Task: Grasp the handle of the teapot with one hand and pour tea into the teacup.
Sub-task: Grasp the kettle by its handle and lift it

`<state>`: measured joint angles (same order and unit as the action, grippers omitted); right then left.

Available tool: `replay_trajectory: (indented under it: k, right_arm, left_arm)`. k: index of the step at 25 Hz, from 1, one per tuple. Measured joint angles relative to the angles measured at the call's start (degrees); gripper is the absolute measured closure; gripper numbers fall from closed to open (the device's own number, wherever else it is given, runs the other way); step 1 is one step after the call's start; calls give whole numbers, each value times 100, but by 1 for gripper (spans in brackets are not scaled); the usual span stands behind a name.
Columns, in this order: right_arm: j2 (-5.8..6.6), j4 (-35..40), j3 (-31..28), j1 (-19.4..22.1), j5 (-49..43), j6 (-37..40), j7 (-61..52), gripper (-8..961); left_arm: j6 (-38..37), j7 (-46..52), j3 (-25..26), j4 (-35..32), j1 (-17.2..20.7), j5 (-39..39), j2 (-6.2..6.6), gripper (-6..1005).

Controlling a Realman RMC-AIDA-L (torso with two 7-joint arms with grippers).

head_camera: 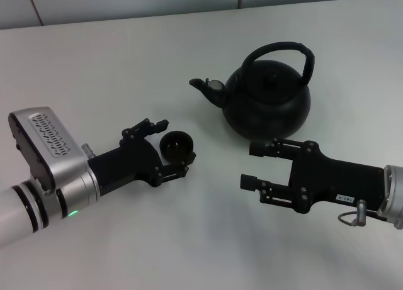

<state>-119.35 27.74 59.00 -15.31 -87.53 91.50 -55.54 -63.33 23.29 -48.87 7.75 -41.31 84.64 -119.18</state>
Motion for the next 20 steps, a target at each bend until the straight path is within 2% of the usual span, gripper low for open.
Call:
replay_trajectory:
  k: [13,14,16,17,18,20]
  right_arm:
    - [6,-15,-3,2,-1,-21,8,301]
    - [7,-15,-3,2,-1,-57,14,301]
    - [8,-15,-4,2,0,-77,15,301]
    - [8,-14,-4,3,0,-92,16,301]
    - [7,-15,-3,2,0,-104,16,301]
    - [4,-15,-12,2,0,-125,17,301]
  left_arm:
    - [-241,9,-23,-56,70,145,0,140]
    - [-531,11,-30,-160,198,154,18,141]
    - [-531,11,-30,-160,198,154,18,141]
    - [-765,22,-30,-267,295,154,27,141]
    - [-1209,251,-48,-586,527,155,37,141]
    - [-1476,508,-106,-831,669,155,41,141]
